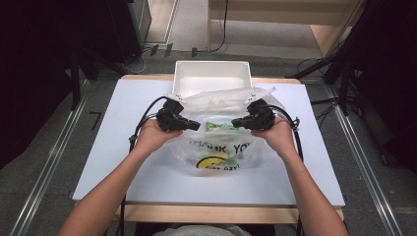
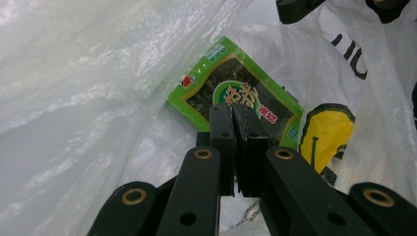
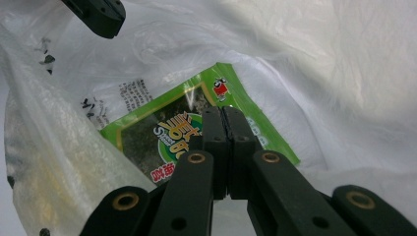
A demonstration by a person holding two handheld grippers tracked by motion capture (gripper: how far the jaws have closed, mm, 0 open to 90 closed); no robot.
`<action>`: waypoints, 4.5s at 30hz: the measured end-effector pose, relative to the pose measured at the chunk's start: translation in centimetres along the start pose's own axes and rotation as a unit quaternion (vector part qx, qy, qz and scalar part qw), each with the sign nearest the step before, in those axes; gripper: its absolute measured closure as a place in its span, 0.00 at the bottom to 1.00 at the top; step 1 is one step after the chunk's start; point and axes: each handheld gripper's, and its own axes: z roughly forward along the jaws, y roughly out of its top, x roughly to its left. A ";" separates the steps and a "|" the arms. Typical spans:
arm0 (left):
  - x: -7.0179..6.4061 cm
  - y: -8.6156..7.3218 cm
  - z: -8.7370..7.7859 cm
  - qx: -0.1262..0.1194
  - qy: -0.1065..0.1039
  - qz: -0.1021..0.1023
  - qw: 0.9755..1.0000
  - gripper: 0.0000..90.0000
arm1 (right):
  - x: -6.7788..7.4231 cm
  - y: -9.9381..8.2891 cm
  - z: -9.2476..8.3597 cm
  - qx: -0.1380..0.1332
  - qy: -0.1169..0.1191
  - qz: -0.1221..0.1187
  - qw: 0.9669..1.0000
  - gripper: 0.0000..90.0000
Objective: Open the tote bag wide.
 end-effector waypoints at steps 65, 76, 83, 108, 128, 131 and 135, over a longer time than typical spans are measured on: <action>3.3 -8.3 -0.1 0.021 0.091 -0.132 0.987 1.00 | -0.8 -10.6 -0.7 0.049 -0.139 0.143 0.979 1.00; 4.0 -9.6 -1.7 0.013 0.107 -0.162 0.981 1.00 | -1.1 -12.3 -2.6 0.060 -0.157 0.172 0.971 1.00; 4.4 -10.2 -2.2 -0.001 0.107 -0.178 0.978 1.00 | -1.1 -12.8 -3.1 0.059 -0.163 0.174 0.969 1.00; 1.8 -7.9 -1.3 -0.004 0.103 -0.101 0.990 1.00 | 0.4 -11.2 -3.4 0.034 -0.159 0.110 0.981 1.00; 0.4 -4.0 -3.5 -0.021 0.071 -0.069 0.995 1.00 | 3.2 -8.3 -4.1 0.006 -0.114 0.101 0.988 0.90; 0.4 -3.3 -3.1 -0.021 0.061 -0.069 0.996 1.00 | 3.4 -8.1 -4.0 0.006 -0.103 0.096 0.990 0.91; 0.4 -2.1 -2.0 -0.015 0.063 -0.064 0.996 1.00 | 4.2 -6.7 -3.9 -0.003 -0.087 0.086 0.993 1.00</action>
